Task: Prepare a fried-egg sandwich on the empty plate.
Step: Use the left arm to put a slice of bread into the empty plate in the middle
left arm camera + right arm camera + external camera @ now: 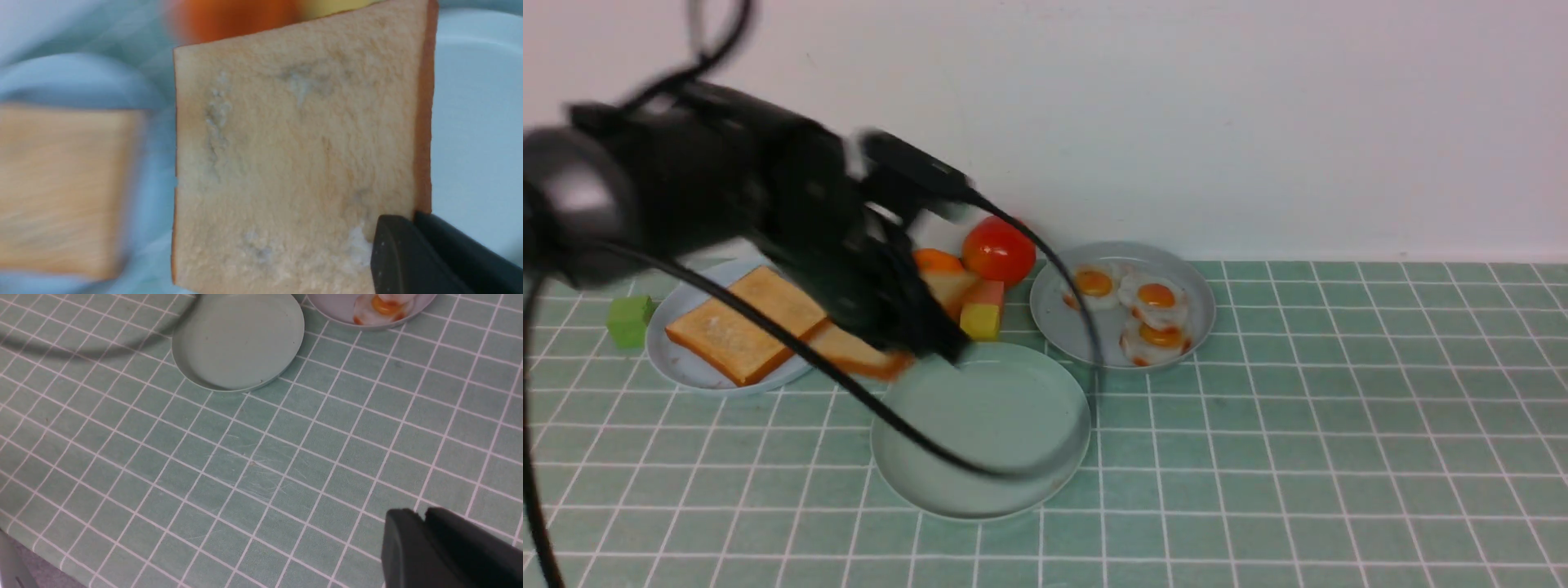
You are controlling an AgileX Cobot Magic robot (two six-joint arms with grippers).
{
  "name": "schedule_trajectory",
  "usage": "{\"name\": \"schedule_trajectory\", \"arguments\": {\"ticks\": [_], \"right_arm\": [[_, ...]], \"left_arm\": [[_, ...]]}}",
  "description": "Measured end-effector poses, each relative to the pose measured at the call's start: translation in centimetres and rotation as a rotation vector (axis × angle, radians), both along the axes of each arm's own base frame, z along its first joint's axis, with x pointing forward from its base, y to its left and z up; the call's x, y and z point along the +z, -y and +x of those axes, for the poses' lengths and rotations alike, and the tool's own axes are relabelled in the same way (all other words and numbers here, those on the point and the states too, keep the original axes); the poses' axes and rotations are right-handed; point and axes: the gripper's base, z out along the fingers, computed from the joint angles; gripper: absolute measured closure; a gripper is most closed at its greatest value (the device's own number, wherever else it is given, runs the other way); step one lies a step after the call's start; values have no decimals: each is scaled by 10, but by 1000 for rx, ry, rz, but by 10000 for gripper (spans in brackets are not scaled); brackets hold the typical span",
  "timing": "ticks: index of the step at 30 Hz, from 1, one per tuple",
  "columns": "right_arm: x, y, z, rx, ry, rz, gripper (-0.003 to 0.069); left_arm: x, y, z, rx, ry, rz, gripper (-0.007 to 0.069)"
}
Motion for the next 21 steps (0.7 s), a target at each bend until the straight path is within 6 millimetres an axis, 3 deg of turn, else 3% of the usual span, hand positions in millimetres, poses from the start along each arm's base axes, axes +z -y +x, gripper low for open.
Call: {"name": "schedule_trajectory", "arguments": {"ticks": [3,7,16,19,20,21], "right_arm": [[0,0,0,0,-1,-2,574],[-1,0,-1,5,-15,-7,573],[-5,0,-5,23,-67,-28,557],[-5,0,-6,26,-76,-31,522],[-5,0,-6,26,-76,-31,519],[-5,1,-6,26,-77,-32,491]], "left_arm": [[-11,30,-15,-74,-29,10,622],[-29,52,-22,-137,-54,46,621],[-59,57,-13,-170,-58,145,605],[-60,57,-11,-182,-42,164,513],[-60,57,-11,-183,-42,164,513],[-60,57,-11,-184,-39,165,453]]}}
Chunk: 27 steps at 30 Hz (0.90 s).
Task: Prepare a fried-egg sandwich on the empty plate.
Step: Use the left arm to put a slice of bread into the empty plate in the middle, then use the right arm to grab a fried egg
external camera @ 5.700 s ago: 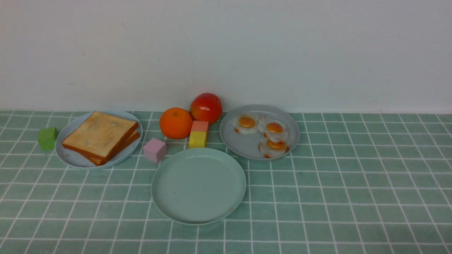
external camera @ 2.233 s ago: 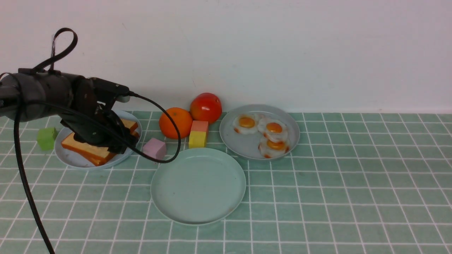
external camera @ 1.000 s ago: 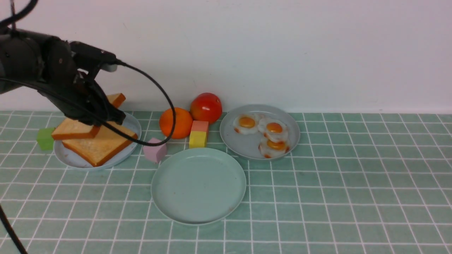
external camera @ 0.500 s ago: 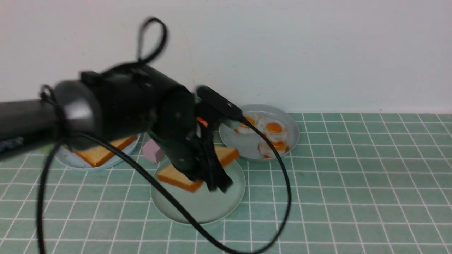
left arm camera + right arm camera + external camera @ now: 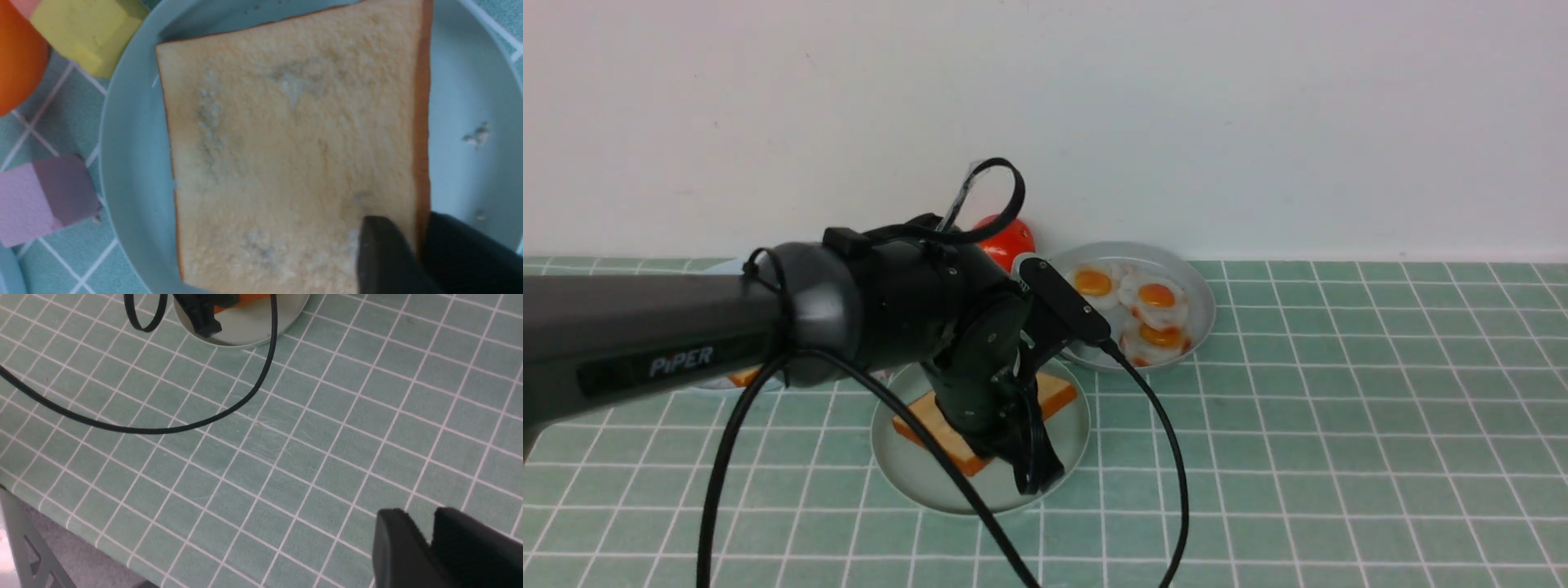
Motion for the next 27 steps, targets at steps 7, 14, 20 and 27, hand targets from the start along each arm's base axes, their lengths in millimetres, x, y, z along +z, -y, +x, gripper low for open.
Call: {"name": "schedule_trajectory", "arguments": {"ticks": [7,14,20,27], "right_arm": [[3,-1,4,-14,37,20,325],[-5,-15,56,-11,36,8,391],[-31,-34,136,-43,2,-38,573],[-65,-59,213,-22,-117,-107,659]], "left_arm": [[14,-1,-11,102,-51,-14,162],[131,-32,-67,239,130,-354,451],[175,-91,-142,252,297,-655,638],[150,-141,-204,236,380,-806,638]]}}
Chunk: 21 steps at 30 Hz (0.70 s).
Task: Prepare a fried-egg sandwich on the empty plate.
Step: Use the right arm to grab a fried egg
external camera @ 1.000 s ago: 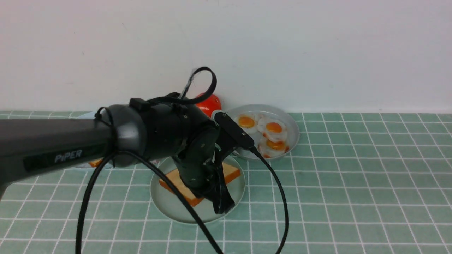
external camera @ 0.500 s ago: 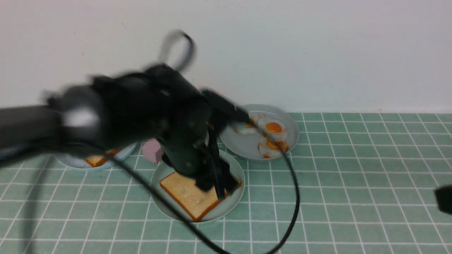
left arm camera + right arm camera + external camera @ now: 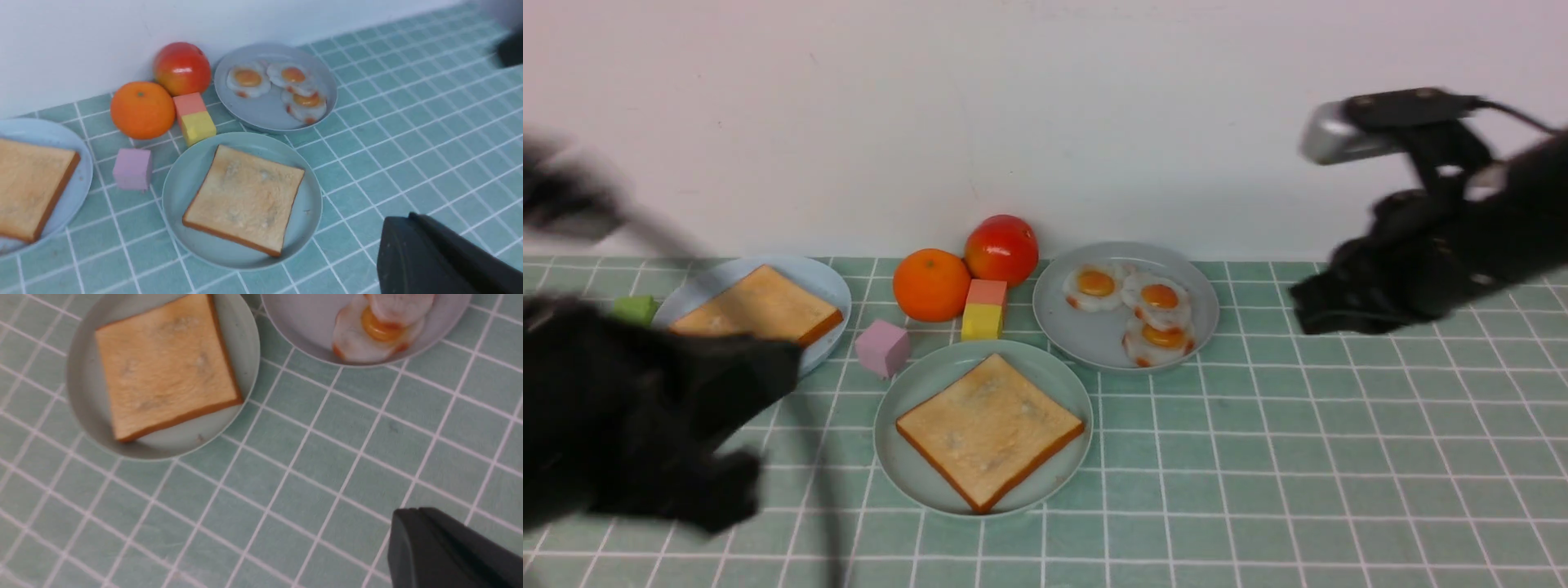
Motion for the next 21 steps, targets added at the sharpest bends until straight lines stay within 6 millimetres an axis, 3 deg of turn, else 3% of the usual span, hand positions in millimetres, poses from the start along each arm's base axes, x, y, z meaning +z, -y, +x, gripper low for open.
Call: {"name": "schedule_trajectory", "arguments": {"ticks": [1,4,6,10,11,14,19,20,21], "right_arm": [[-7,-10,22,28,-4,-49,657],[-20,-33,49,67,-16,-121,656],[-26,-45,62,79,-17,-156,654],[-53,-75,106,78,-15,-293,608],[-54,-75,107,77,-15,-298,608],[-76,-83,134,68,-9,-348,480],[-97,-94,156,68,28,-338,182],[-99,-94,157,69,29,-338,182],[-108,-96,162,71,49,-337,74]], "left_arm": [[-6,-12,-15,9,13,-62,638],[-16,-22,-27,23,22,-132,638],[-20,-25,-30,28,27,-149,638],[-26,-28,-35,36,32,-200,638],[-26,-28,-35,36,31,-202,638],[-27,-28,-34,38,29,-211,638],[-26,-28,-34,37,41,-207,638],[-26,-28,-34,37,42,-206,638],[-26,-28,-34,37,42,-206,638]]}}
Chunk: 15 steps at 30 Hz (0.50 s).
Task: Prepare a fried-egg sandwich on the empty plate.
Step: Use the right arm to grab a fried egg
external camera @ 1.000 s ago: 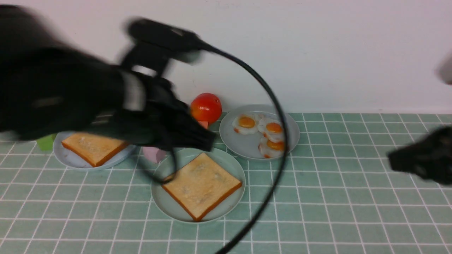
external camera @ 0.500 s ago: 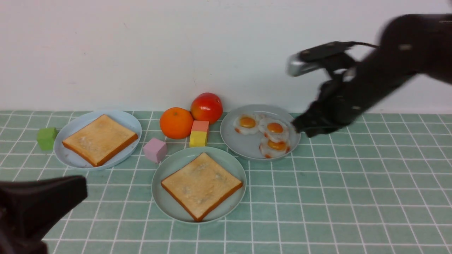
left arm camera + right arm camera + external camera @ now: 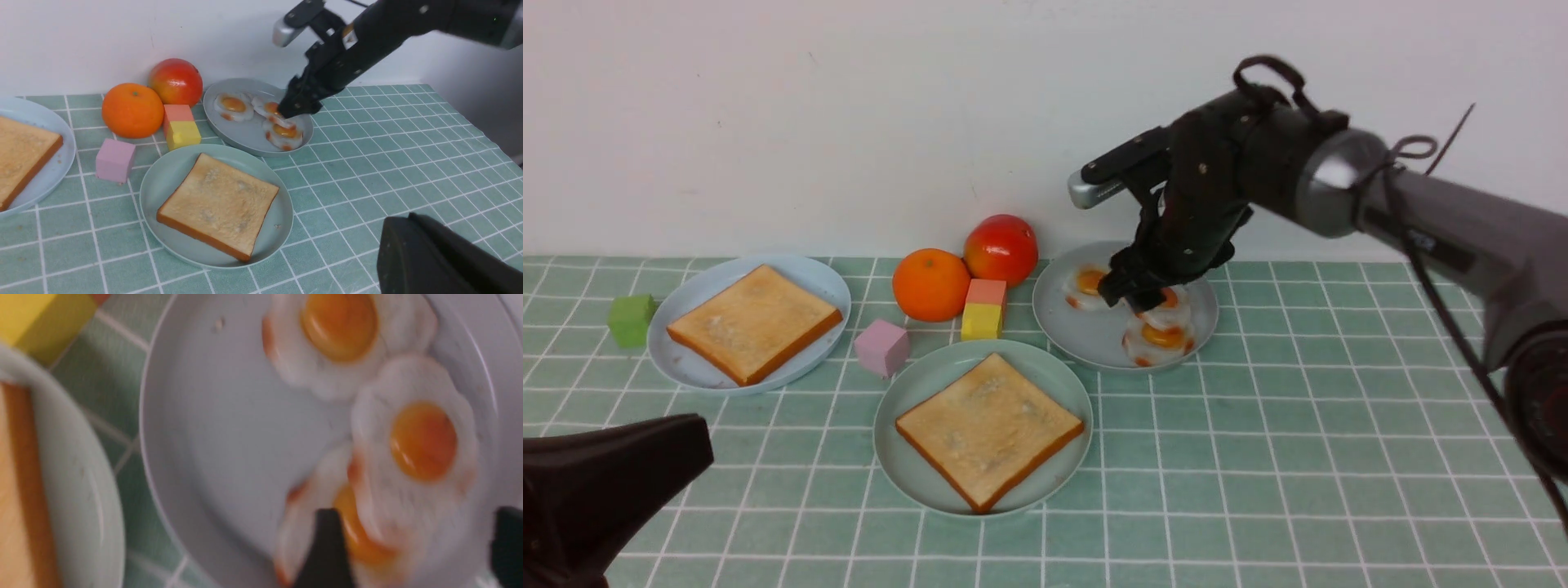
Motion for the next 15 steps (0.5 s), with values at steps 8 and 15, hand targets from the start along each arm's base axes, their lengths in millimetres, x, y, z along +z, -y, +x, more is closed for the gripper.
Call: {"name": "schedule_trajectory", "arguments": {"ticks": [8,15], "right_arm": [[-42,-2,16,28,52,-61,8],[-48,-2,19,-2,70,-73,98]], "left_arm": [[0,0,0,0,2,0,638],[0,0,0,0,2,-2,638]]}}
